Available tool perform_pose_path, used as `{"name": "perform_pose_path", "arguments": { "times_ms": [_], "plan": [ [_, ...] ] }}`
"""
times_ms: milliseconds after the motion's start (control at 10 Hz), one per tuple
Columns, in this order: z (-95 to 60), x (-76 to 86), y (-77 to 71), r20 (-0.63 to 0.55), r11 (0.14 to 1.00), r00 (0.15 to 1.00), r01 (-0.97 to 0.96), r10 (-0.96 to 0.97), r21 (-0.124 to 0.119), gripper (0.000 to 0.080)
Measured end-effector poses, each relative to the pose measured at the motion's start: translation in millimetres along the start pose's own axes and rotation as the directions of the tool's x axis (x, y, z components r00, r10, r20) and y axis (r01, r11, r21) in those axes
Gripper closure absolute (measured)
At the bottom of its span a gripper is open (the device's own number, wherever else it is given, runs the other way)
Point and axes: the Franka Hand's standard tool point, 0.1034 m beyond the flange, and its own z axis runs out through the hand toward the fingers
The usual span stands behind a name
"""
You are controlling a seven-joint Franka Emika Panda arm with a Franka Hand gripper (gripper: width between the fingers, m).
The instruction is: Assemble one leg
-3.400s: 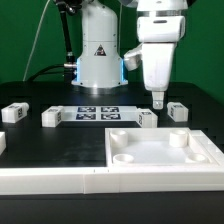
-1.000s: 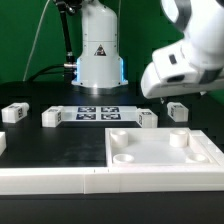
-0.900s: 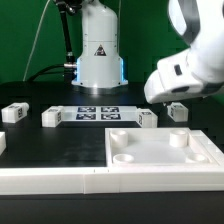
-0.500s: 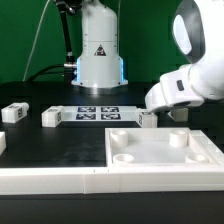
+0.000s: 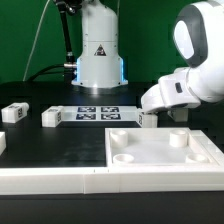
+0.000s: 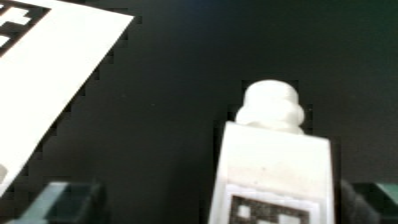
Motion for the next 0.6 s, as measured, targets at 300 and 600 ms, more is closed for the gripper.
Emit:
{"name": "perform_pose_path", "arguments": {
  "times_ms": [300,600],
  "plan": [
    [0.2,0.2,-1.3,-0.001,1.000,1.000,0.001,-0.001,0.001,0.0510],
    [0.2,0.2,-1.4,-0.001,1.000,1.000,0.001,-0.001,0.001,0.0512]
  ]
}}
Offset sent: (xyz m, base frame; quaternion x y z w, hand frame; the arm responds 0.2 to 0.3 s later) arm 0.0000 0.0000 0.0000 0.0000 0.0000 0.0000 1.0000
